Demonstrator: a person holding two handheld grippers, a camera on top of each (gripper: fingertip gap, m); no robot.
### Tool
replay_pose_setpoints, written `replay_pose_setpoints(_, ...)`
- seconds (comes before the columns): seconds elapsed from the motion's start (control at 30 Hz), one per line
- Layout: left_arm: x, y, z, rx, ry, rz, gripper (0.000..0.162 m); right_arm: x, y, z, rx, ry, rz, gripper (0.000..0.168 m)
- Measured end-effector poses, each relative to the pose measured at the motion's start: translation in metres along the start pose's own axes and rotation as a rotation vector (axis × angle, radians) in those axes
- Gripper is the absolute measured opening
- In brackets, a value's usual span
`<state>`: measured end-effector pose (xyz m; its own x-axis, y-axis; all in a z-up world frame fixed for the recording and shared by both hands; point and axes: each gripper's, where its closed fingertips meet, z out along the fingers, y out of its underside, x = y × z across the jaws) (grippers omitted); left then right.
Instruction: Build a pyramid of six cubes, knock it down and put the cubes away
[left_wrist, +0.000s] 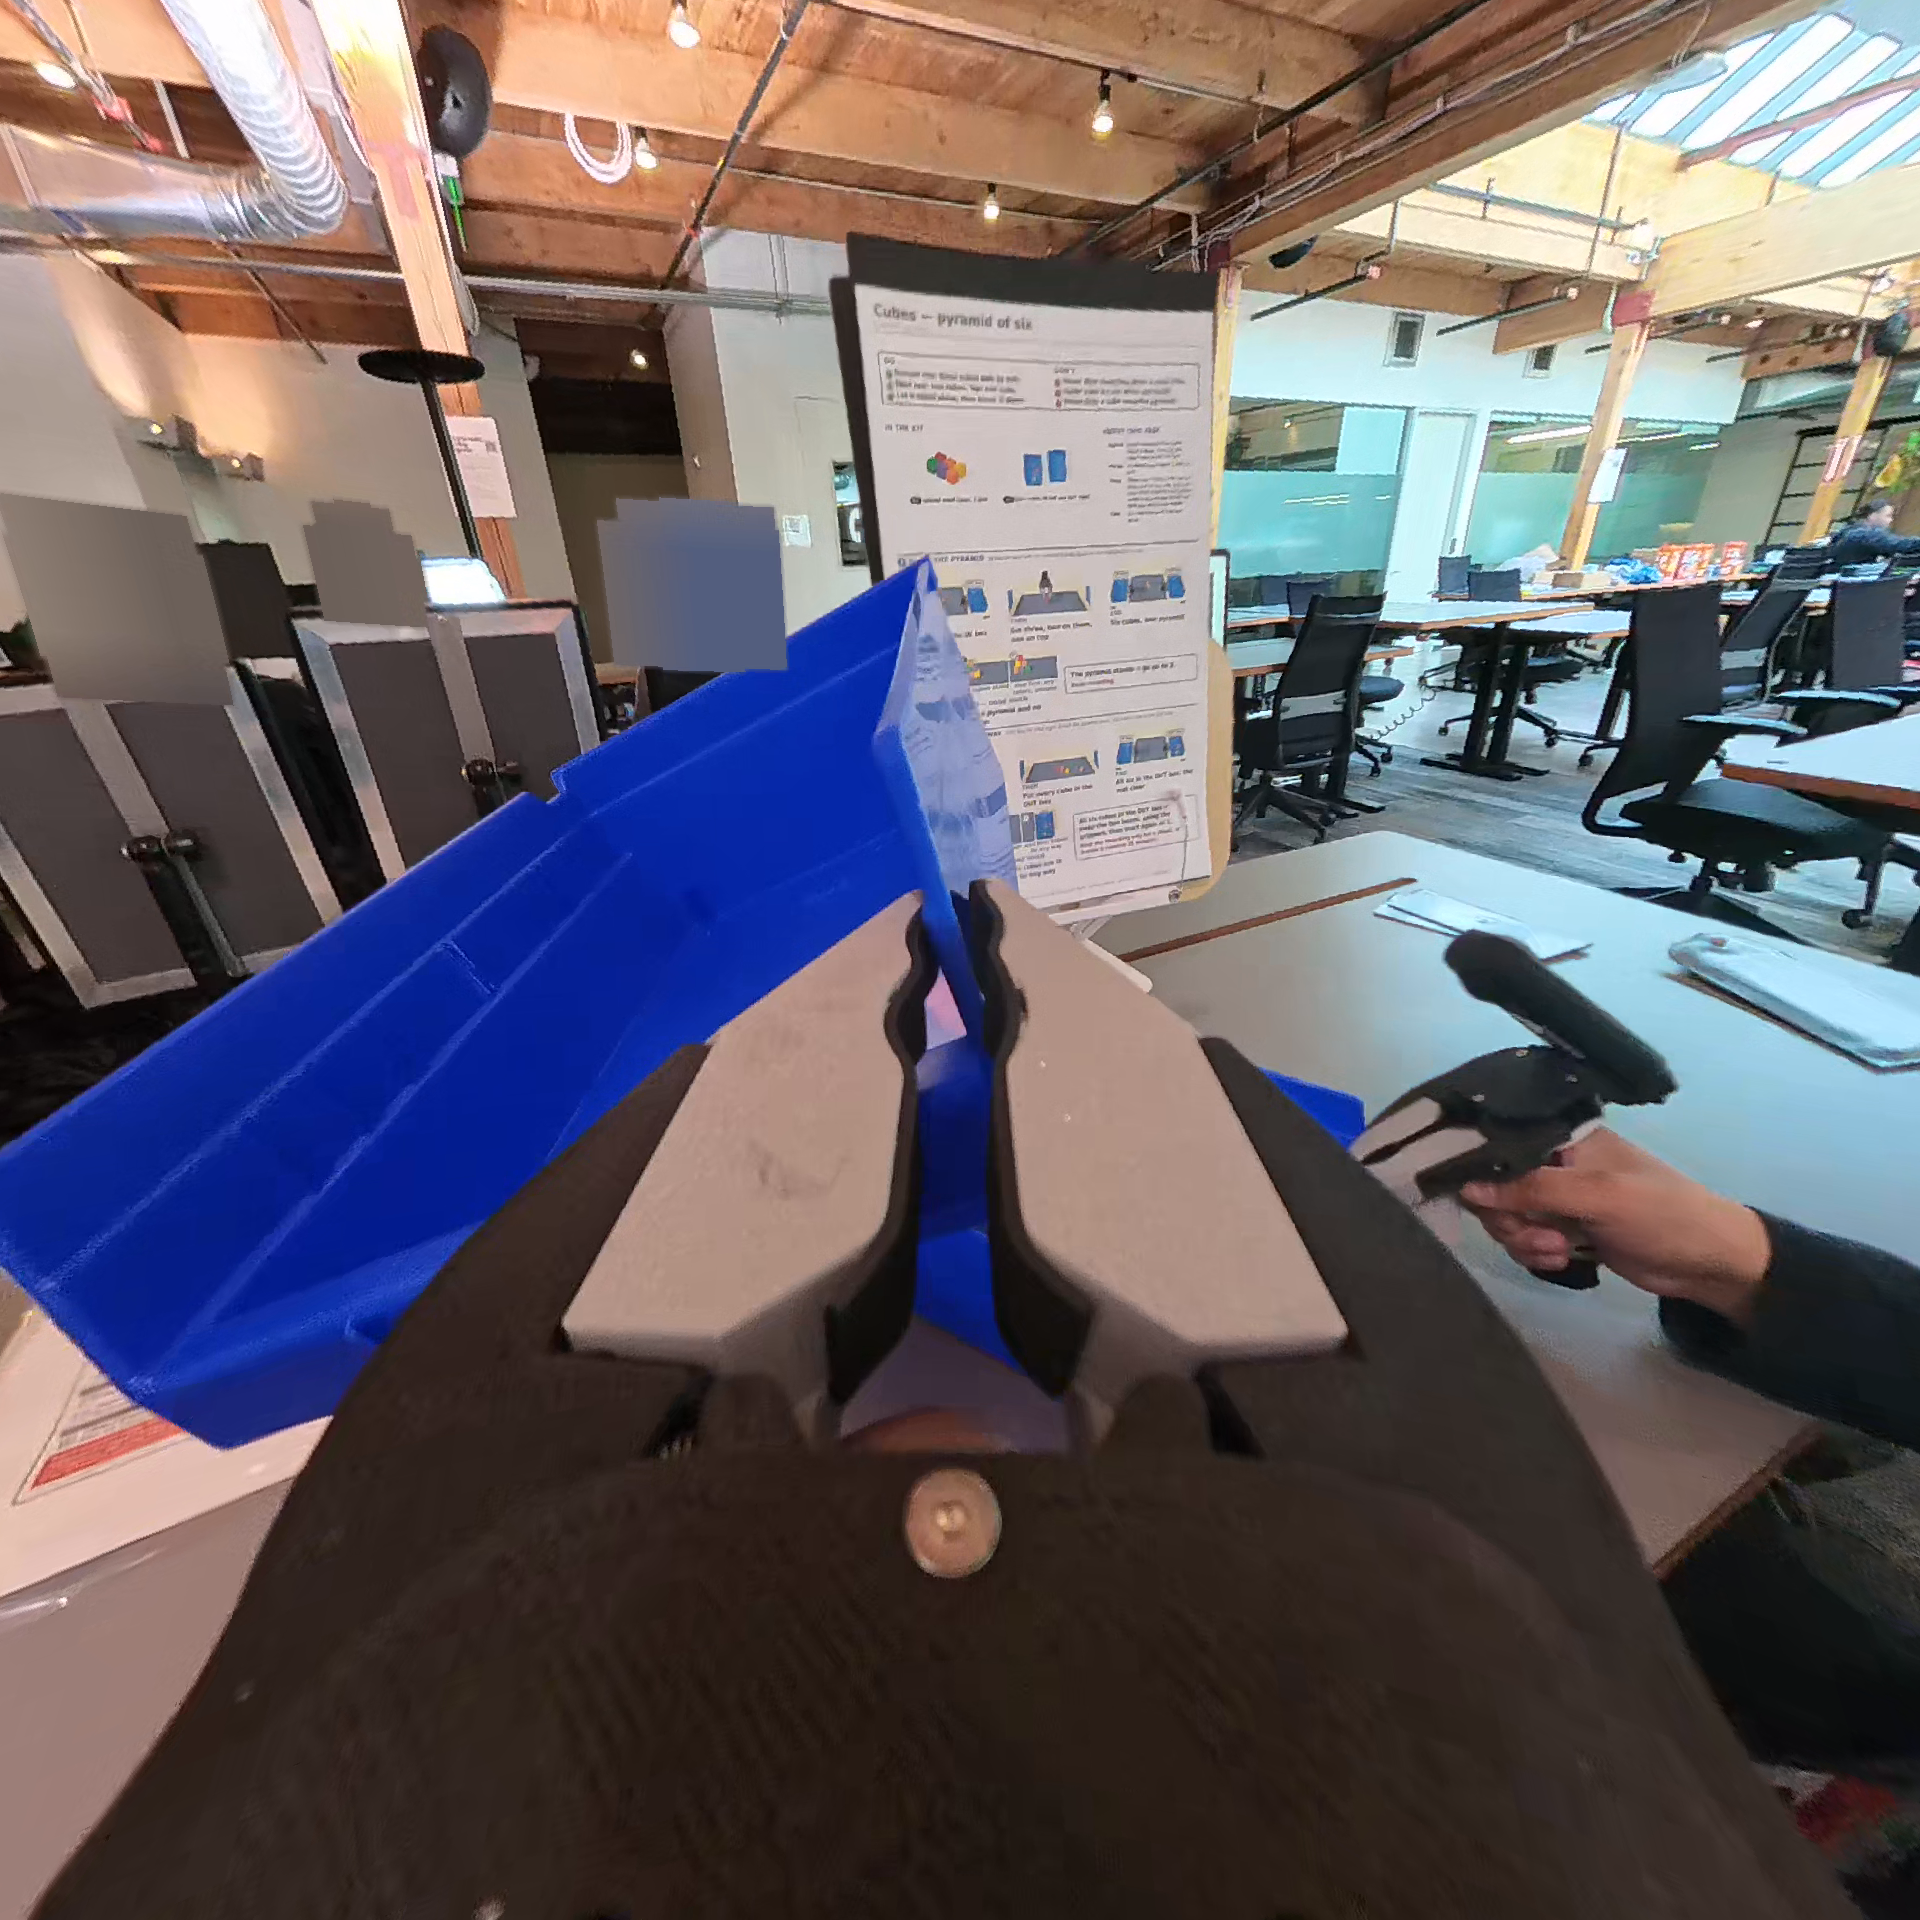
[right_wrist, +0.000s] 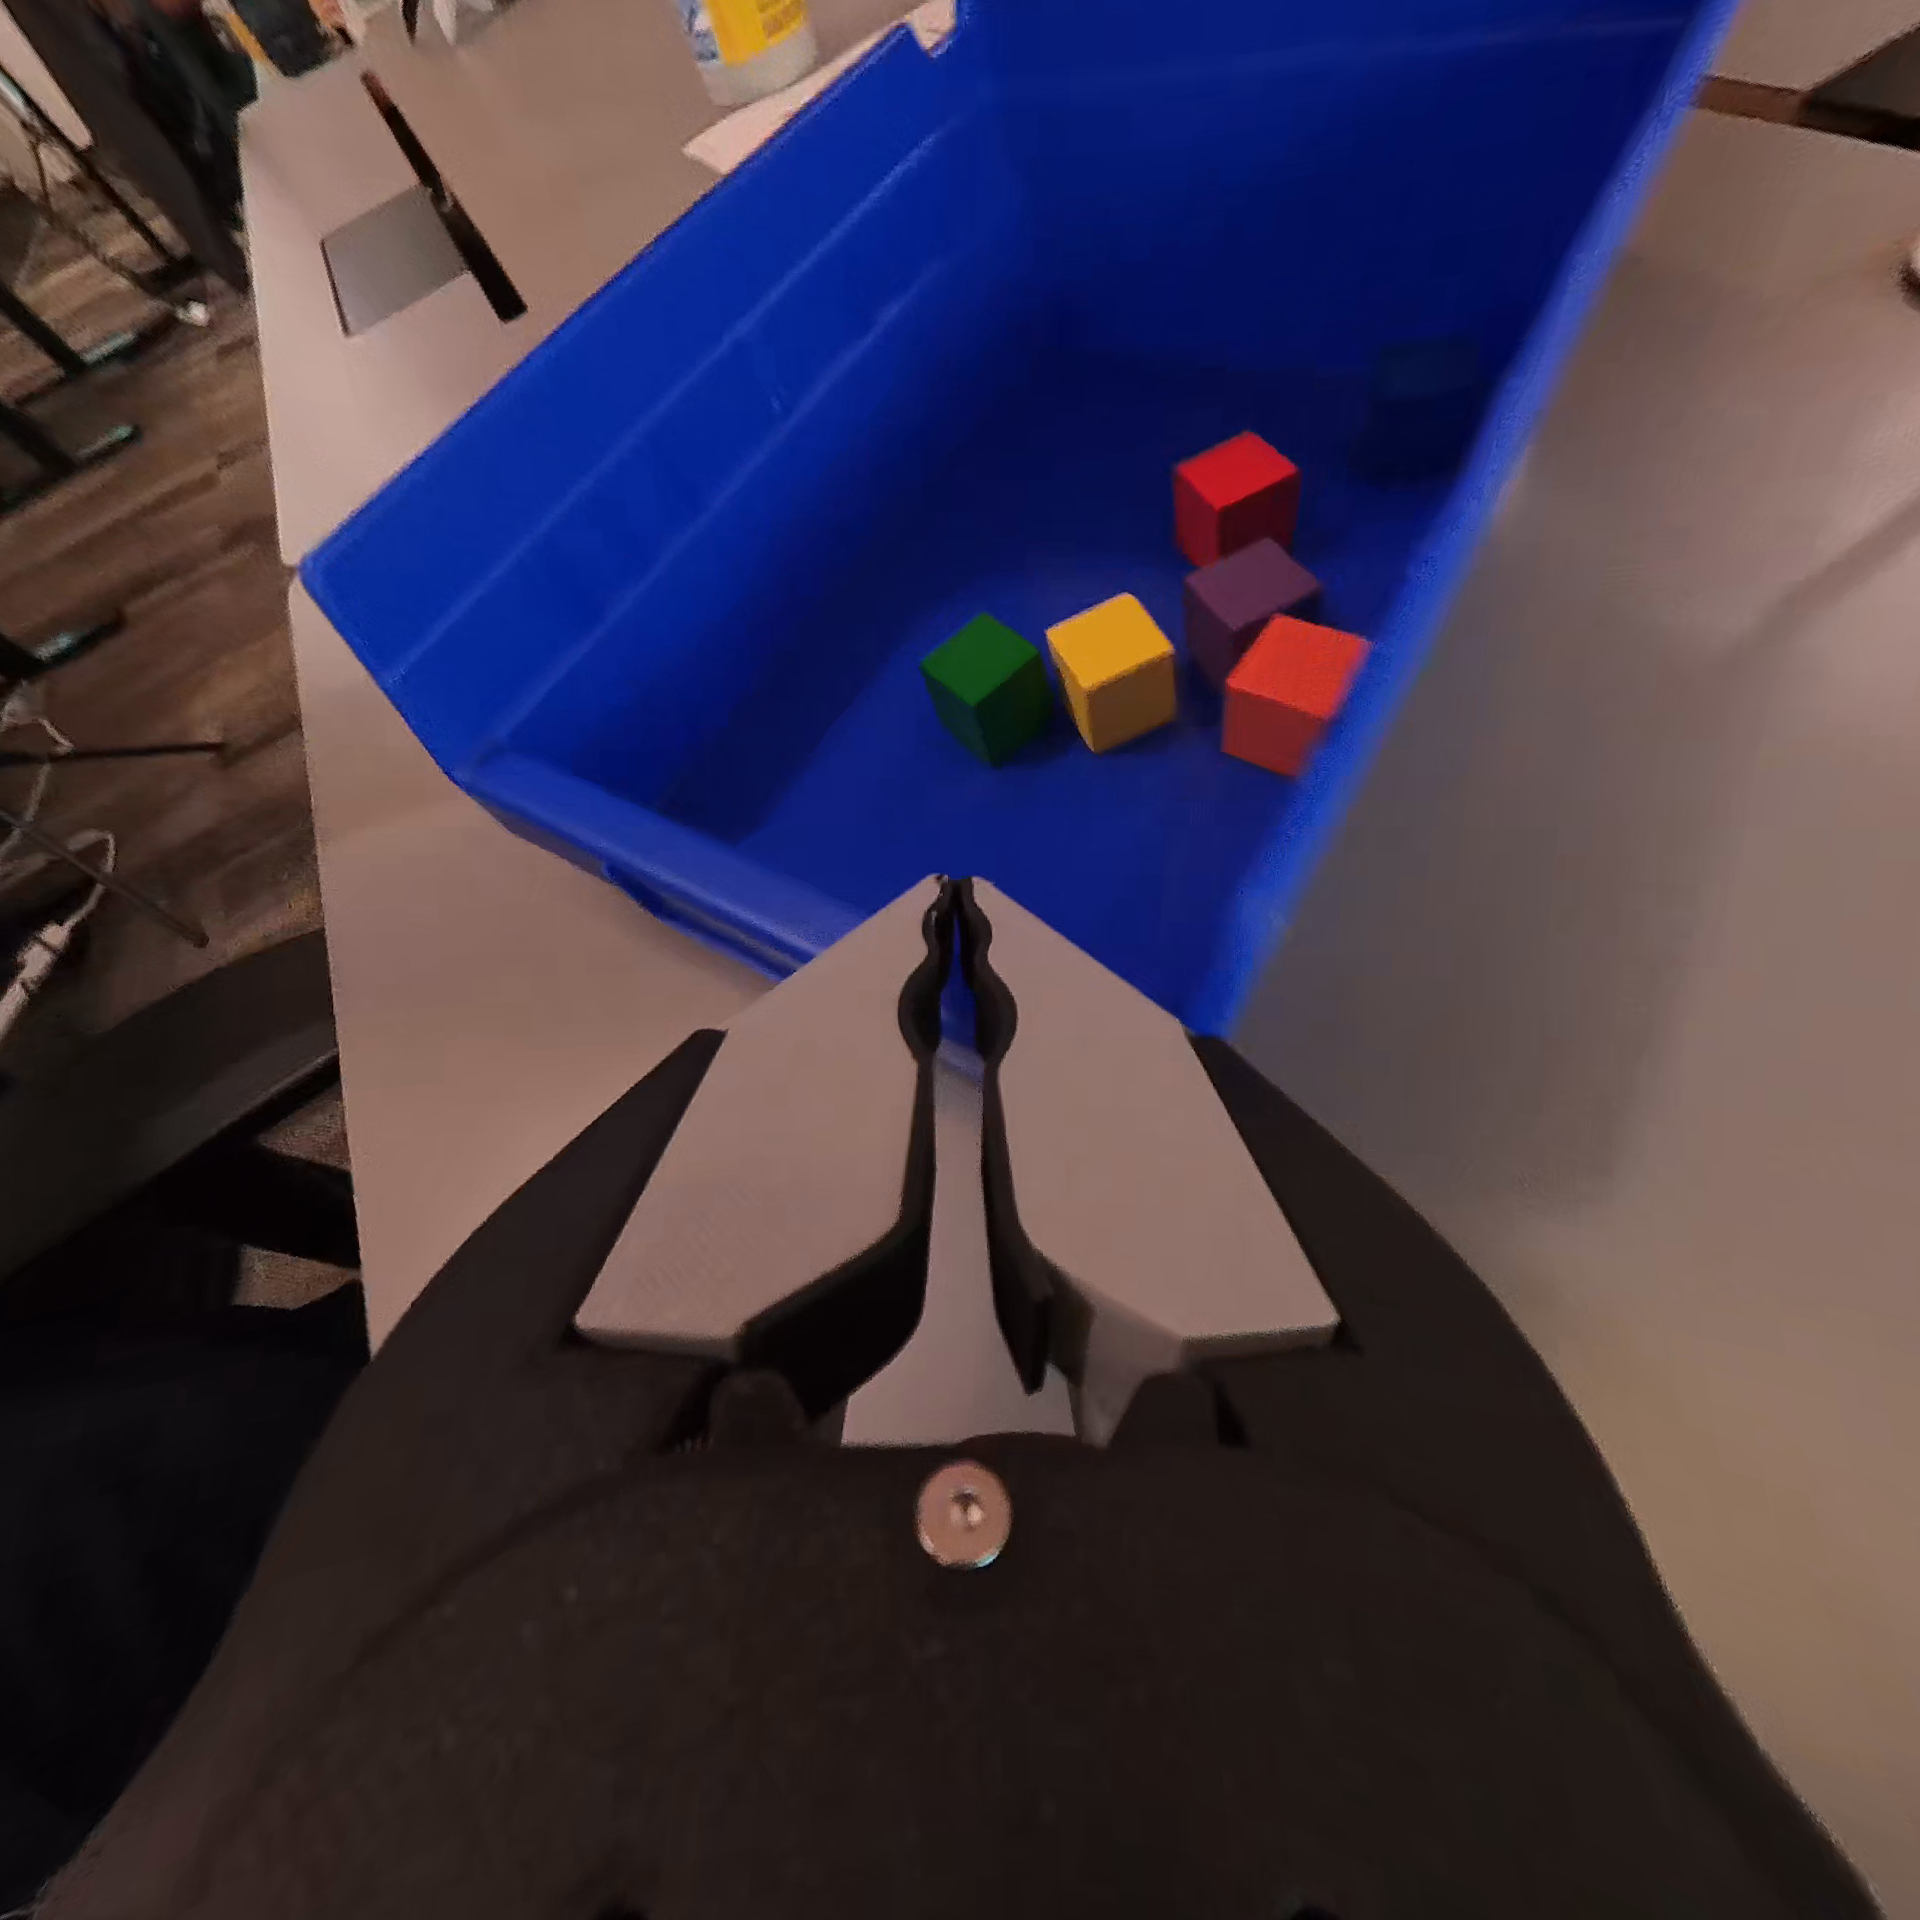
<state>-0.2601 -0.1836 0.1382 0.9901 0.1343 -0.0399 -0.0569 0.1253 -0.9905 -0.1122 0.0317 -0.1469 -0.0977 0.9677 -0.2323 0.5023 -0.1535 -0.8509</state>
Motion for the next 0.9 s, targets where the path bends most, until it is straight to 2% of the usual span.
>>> replay_pose_setpoints(0.1,0.002,-0.009,-0.006,0.026,0.014,0.001,0.003,-0.027,-0.012,0.001,0.040,-0.098,-0.034,0.000)
replay_pose_setpoints(0.17,-0.001,-0.013,-0.015,0.038,0.021,-0.010,0.003,-0.014,-0.022,-0.019,0.119,-0.002,-0.061,0.000)
replay_pose_setpoints(0.23,-0.007,-0.016,-0.026,0.045,0.020,-0.020,0.002,0.013,-0.033,-0.052,0.216,0.116,-0.051,0.000)
replay_pose_setpoints(0.3,-0.013,-0.017,-0.036,0.051,0.012,-0.025,0.002,0.042,-0.034,-0.085,0.243,0.181,-0.007,0.000)
replay_pose_setpoints(0.47,-0.029,-0.008,-0.054,0.041,-0.033,-0.020,0.002,0.110,0.018,-0.118,-0.038,0.240,0.025,0.000)
replay_pose_setpoints(0.53,-0.036,-0.003,-0.058,0.037,-0.052,-0.023,0.002,0.128,0.021,-0.117,-0.075,0.240,0.019,0.000)
replay_pose_setpoints(0.6,-0.041,0.002,-0.058,0.035,-0.064,-0.030,0.002,0.128,0.015,-0.094,-0.098,0.171,0.031,0.000)
replay_pose_setpoints(0.73,-0.040,0.006,-0.045,0.036,-0.050,-0.044,0.001,0.097,0.001,-0.004,-0.182,0.006,0.056,0.000)
replay_pose_setpoints(0.8,-0.035,0.008,-0.034,0.040,-0.019,-0.070,0.002,0.093,-0.013,0.042,-0.187,0.038,0.072,0.000)
replay_pose_setpoints(0.9,-0.019,0.012,-0.021,0.042,0.047,-0.111,0.002,0.091,-0.028,0.090,-0.164,0.052,0.089,0.000)
